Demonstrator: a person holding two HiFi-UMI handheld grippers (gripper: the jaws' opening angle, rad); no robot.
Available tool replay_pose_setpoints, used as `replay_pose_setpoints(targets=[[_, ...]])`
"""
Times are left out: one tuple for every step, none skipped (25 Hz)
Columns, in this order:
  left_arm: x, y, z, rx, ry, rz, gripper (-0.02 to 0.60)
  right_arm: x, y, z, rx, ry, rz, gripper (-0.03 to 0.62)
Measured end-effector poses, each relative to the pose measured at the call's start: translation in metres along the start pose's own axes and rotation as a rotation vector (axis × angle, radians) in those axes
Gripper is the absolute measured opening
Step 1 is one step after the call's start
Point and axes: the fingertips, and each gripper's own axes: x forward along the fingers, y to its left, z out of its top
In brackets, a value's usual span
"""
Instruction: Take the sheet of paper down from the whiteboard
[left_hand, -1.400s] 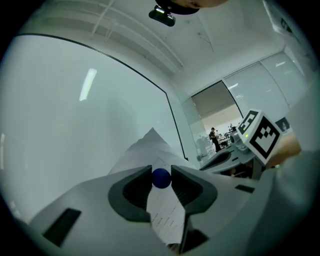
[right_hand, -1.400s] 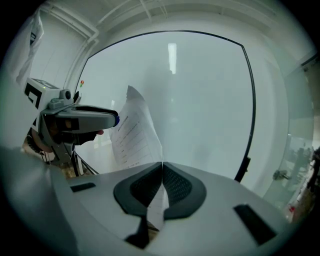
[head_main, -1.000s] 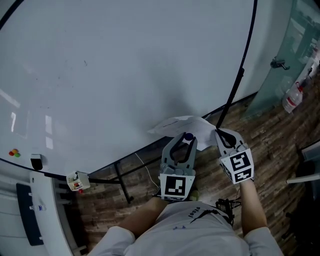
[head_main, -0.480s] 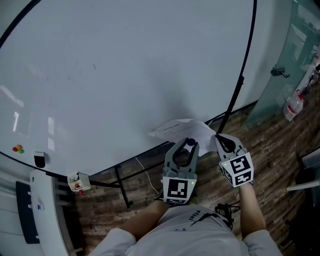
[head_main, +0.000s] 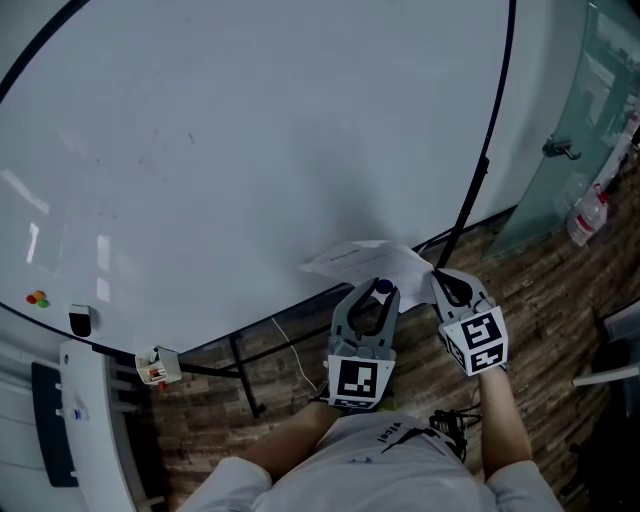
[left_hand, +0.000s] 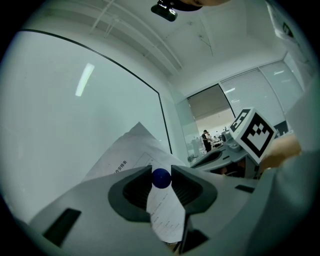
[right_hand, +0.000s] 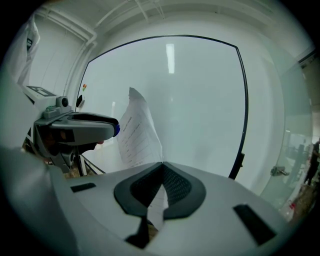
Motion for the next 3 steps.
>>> replay_pose_setpoints(targets=[[0.0003,0.0001,-0.0004,0.001,0.001,0.000,0.129,0.0005,0.0000,0.0001,-0.002,0.000,0.000,0.014],[0.0006,0.0002,-0.0008,0.001,0.001,-0.001,0.129,0.0010,0.0000,0.0004,-0.004,0.000,0.000,0.014],[0.0009,0.0003,-0.0010,0.002,0.001,-0.002,0.129,0.0015,0.0000,0.0007,-0.006,0.000,0.001,0.014]])
